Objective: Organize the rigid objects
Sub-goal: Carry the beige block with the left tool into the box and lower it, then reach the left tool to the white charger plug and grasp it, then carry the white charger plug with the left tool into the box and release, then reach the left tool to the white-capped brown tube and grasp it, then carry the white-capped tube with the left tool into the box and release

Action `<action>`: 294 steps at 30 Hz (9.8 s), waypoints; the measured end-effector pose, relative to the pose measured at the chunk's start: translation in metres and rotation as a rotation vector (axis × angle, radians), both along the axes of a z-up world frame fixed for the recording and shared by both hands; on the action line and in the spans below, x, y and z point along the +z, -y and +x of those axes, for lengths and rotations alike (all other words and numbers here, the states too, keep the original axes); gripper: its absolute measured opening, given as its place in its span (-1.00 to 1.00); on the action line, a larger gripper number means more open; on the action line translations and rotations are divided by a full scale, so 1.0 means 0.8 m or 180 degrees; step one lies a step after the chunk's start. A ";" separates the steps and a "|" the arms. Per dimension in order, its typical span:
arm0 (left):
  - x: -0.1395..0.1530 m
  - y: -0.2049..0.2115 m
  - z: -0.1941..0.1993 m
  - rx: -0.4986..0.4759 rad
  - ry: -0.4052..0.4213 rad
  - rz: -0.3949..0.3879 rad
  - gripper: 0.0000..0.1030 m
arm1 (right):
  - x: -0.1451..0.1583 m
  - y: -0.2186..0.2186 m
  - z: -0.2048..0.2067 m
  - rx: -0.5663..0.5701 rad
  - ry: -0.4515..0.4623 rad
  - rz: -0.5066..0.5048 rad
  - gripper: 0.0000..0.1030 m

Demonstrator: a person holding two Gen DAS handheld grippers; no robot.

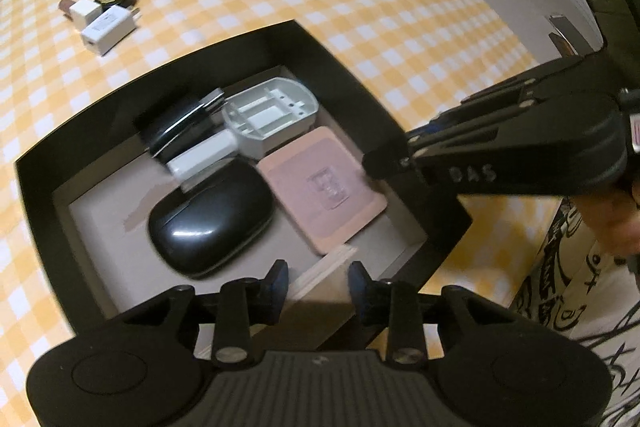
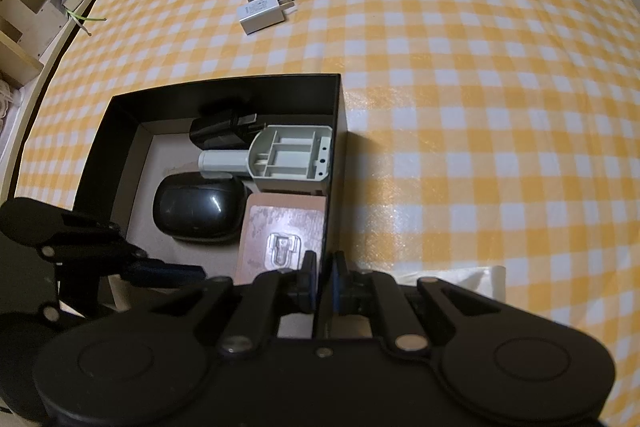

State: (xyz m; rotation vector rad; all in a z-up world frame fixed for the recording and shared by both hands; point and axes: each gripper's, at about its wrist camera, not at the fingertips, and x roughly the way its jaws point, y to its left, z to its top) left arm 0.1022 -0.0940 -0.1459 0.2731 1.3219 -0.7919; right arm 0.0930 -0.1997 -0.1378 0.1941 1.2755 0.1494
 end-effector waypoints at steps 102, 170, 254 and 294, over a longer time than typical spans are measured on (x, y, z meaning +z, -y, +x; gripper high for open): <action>-0.005 -0.045 0.274 0.2316 0.0827 0.0230 0.88 | 0.000 0.004 -0.003 0.0048 -0.0035 -0.0014 -0.83; 0.069 -0.083 0.045 0.1845 0.0652 -0.0329 -0.07 | 0.000 -0.003 -0.002 0.0103 0.0011 -0.0112 -0.85; 0.037 -0.049 0.224 0.0966 0.2070 -0.0031 0.78 | 0.001 0.000 -0.004 0.0050 -0.0015 -0.0006 -0.82; 0.005 -0.056 0.258 0.0996 0.1679 -0.0078 -0.13 | 0.001 0.011 -0.005 -0.0005 -0.0112 0.0209 -0.80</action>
